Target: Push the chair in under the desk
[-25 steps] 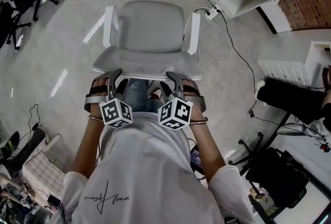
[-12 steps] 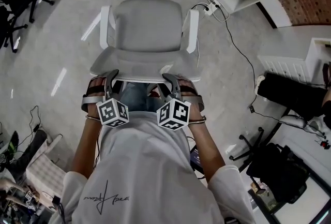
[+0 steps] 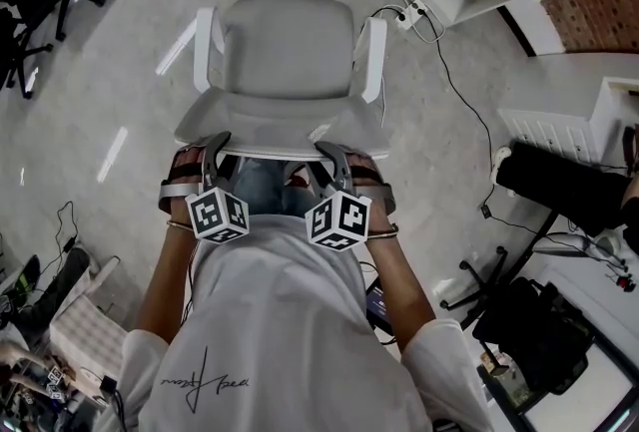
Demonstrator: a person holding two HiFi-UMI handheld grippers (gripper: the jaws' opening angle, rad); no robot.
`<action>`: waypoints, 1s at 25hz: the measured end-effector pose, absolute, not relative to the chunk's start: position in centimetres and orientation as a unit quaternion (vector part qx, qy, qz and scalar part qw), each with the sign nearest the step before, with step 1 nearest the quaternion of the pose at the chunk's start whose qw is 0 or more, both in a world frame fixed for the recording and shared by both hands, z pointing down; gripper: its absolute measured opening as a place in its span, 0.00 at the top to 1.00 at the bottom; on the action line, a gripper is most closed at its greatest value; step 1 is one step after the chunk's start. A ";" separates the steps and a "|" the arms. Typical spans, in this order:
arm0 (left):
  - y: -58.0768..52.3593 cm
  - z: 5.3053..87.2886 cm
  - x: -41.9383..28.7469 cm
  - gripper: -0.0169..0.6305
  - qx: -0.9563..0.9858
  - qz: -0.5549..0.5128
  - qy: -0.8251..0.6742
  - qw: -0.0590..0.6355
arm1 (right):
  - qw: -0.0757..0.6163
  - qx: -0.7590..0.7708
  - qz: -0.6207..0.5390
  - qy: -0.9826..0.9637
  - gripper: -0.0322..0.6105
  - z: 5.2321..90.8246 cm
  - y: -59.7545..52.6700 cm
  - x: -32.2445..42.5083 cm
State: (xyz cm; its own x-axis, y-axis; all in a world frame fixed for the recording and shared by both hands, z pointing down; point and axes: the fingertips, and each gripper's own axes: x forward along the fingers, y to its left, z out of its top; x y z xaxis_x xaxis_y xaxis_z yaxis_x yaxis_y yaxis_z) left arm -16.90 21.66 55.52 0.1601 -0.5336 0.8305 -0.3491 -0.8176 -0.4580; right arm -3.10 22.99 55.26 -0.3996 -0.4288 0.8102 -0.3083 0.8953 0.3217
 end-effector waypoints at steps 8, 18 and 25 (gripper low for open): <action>19.5 55.5 -17.3 0.72 -0.751 -0.583 0.299 0.077 | 0.501 0.229 -0.065 -0.832 0.71 55.2 20.9 -3.6; 16.9 55.6 -17.6 0.72 -0.747 -0.585 0.304 0.084 | 0.491 0.235 -0.068 -0.836 0.71 55.2 18.7 -3.9; 14.8 55.9 -18.0 0.72 -0.747 -0.588 0.298 0.085 | 0.487 0.236 -0.065 -0.838 0.71 55.4 16.7 -4.3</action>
State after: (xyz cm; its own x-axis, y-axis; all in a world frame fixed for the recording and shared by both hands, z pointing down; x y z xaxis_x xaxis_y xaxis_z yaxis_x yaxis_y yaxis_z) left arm -18.01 14.80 55.86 0.1297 -0.5447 0.8285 -0.3458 -0.8080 -0.4771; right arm -4.29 16.72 55.36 -0.4136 -0.4593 0.7862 -0.3324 0.8800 0.3392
